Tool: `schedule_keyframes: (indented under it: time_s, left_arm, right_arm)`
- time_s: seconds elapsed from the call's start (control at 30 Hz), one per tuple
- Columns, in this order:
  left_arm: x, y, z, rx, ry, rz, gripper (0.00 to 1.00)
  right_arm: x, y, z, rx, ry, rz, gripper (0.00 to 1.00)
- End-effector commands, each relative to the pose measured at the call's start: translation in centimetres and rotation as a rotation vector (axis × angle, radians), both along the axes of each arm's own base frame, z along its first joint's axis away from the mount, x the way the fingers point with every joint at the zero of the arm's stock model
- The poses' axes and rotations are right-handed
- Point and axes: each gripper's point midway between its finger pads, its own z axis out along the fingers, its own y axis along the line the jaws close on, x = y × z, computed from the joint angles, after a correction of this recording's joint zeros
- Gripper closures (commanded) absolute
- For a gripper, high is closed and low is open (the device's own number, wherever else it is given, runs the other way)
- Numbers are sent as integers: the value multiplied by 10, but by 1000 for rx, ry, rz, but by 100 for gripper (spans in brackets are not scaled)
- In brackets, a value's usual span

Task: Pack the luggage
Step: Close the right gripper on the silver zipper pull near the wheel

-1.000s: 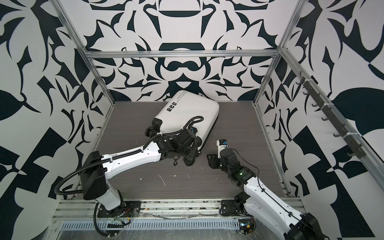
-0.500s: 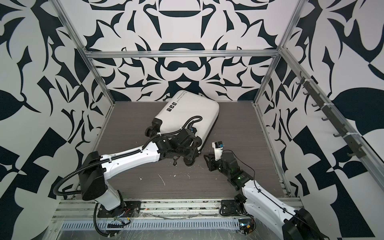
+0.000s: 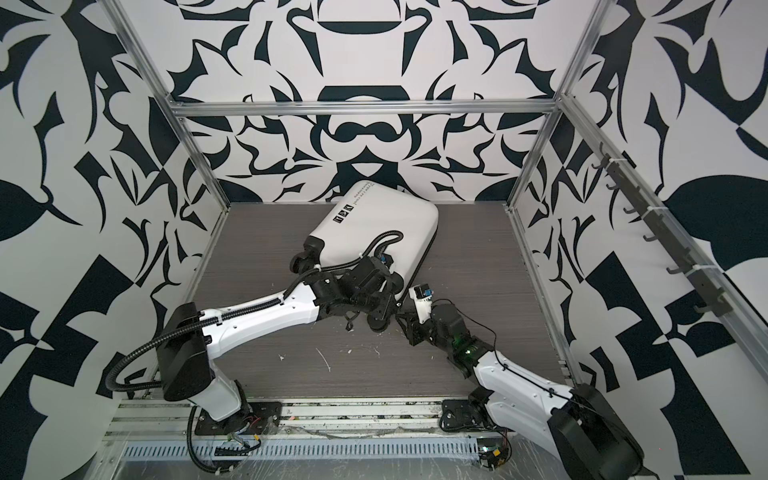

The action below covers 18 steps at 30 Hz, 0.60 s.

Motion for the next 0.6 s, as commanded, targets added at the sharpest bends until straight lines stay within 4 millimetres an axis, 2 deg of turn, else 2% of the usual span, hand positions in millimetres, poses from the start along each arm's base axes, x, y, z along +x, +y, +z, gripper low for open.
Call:
schedule_keyframes:
  time_s: [0.0,0.33,0.57]
  left_arm:
    - [6,9,7,-18,-17,30,100]
    - [5,9,7,-25,-9,29,100]
    - [5,9,8,-31,-9,29,100]
  right_arm:
    - [18,10,33,46,-107,-11,62]
    - [31,21,32,53,-113,-9,68]
    - [38,17,30,51,-126,-50,75]
